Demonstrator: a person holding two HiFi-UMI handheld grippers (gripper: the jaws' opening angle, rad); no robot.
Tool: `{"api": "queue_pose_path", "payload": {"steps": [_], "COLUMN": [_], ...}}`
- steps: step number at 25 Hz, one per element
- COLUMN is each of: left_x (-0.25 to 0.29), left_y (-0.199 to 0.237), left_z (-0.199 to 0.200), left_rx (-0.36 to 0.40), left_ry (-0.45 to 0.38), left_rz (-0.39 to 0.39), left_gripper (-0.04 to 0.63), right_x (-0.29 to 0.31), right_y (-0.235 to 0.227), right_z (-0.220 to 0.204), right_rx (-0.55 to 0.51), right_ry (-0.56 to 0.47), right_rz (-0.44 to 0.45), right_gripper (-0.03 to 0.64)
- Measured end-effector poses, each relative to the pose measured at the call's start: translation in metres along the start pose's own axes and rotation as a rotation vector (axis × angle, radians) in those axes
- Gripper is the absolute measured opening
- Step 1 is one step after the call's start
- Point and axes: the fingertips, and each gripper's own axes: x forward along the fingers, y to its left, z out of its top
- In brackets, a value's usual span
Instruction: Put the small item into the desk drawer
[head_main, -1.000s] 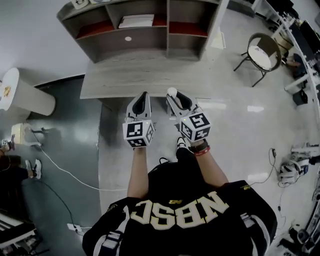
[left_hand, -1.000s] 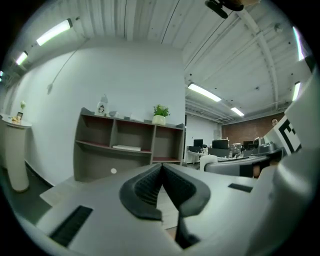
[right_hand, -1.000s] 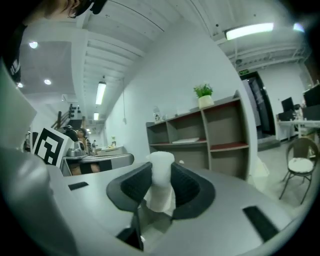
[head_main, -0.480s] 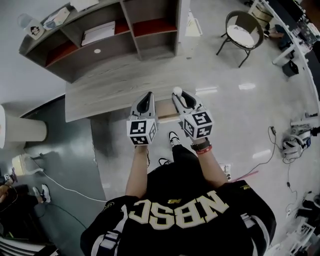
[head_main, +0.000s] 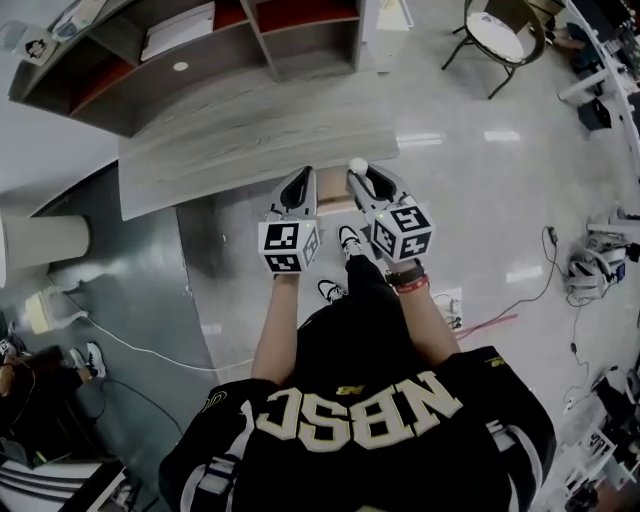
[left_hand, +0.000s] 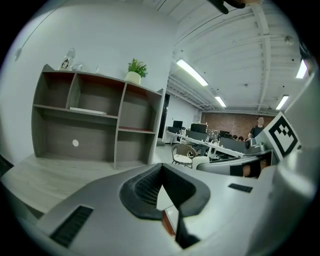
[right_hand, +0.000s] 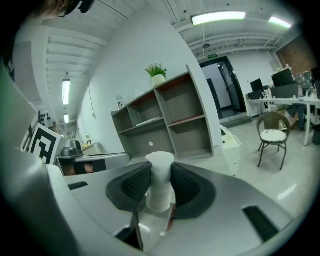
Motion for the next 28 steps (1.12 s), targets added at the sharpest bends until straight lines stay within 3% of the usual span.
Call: {"api": "queue_pose_path", "payload": {"steps": [9,15,20,28], "left_x": [-0.001,-0.003,-0.002,0.002], "left_y": [0.022,0.04,0.054,0.059], "left_z": [-0.04,-0.079,-0.098,-0.134], "left_rx": [-0.048,-0.108,-0.104,-0.129], "left_ry": [0.047,0.111,0.109,0.138], "left_rz": [0.076,0.092,0.146,0.127], "left_gripper": [0.012,0.012,0.012,0.012], "right_x": [0.022,0.037,0.047,0.07], "right_y": [-0.002,-0.004,-0.012,-0.019], "right_z": [-0.063,-0.101,-0.128,-0.178], "right_rx": [0.025,-0.016,-0.047,-0.135], "right_ry": [0.144,0.231,0.278,0.371], "right_rz": [0.046,0.071,0.079,0.121], "right_gripper": [0.129,0.129,0.129,0.128]}}
